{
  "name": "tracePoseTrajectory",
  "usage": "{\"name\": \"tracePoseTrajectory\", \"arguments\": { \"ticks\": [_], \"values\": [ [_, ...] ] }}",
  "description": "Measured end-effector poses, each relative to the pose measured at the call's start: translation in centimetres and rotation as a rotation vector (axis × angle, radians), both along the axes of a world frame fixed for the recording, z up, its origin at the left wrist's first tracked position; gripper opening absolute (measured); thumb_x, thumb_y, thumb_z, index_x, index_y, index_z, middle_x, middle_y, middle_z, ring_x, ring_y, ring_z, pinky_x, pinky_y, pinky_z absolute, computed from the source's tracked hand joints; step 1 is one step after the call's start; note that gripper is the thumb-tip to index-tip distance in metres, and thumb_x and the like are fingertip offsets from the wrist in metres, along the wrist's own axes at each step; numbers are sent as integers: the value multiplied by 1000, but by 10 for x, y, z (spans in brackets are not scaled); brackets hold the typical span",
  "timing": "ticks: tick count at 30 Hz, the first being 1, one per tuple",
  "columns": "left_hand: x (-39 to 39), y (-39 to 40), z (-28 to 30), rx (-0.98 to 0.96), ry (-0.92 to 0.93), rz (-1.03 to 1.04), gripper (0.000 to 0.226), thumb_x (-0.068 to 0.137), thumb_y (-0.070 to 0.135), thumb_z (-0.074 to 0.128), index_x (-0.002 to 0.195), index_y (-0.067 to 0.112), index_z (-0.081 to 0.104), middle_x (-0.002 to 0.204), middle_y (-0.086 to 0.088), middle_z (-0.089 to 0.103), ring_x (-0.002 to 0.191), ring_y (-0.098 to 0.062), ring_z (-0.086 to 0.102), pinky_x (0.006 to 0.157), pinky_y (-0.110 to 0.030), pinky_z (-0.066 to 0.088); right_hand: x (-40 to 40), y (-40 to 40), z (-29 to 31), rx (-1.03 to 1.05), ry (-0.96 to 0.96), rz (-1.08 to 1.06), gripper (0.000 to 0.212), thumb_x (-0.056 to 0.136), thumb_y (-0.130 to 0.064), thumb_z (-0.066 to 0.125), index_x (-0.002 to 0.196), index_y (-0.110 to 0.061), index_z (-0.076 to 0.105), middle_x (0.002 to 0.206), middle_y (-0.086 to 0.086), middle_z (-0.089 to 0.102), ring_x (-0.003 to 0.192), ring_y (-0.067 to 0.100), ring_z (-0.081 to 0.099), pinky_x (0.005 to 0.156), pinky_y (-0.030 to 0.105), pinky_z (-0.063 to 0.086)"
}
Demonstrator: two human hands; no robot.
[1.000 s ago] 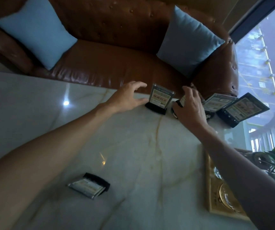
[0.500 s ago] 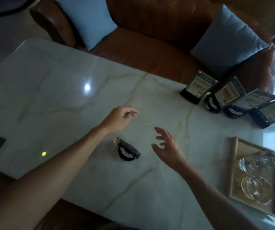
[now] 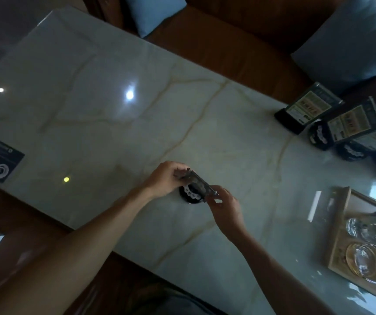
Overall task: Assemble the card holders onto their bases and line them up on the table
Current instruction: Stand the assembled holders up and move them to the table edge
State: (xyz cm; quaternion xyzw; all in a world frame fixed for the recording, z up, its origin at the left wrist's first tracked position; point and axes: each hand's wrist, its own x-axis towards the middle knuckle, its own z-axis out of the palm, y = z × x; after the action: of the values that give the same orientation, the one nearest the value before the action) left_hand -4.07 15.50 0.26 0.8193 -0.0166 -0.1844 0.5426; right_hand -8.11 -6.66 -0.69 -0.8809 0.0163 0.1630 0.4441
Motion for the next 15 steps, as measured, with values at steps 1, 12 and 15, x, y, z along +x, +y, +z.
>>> {"name": "tracePoseTrajectory", "arguments": {
  "ticks": [1,12,15],
  "values": [
    [1,-2,0,-5,-2,7,8,83,24,80,90,24,76,85,14,76,80,0,71,69,-27,56,4,-1,-1,-16,4,-8,25,88,-11,69,97,-34,69,90,-12,69,85,8,69,69,28,58],
    [98,-42,15,118,-77,48,14,89,25,73,101,29,76,91,15,76,84,3,71,78,-27,57,120,-39,16,-119,-59,-61,17,93,-14,63,106,-17,73,99,2,76,91,20,70,77,38,57],
    [143,-58,20,137,-125,62,13,86,28,75,99,28,77,89,12,77,82,2,71,75,-26,57,169,-52,22,-165,-83,-78,15,94,-16,61,104,-17,73,99,3,76,89,23,69,72,36,56]
  ]
}}
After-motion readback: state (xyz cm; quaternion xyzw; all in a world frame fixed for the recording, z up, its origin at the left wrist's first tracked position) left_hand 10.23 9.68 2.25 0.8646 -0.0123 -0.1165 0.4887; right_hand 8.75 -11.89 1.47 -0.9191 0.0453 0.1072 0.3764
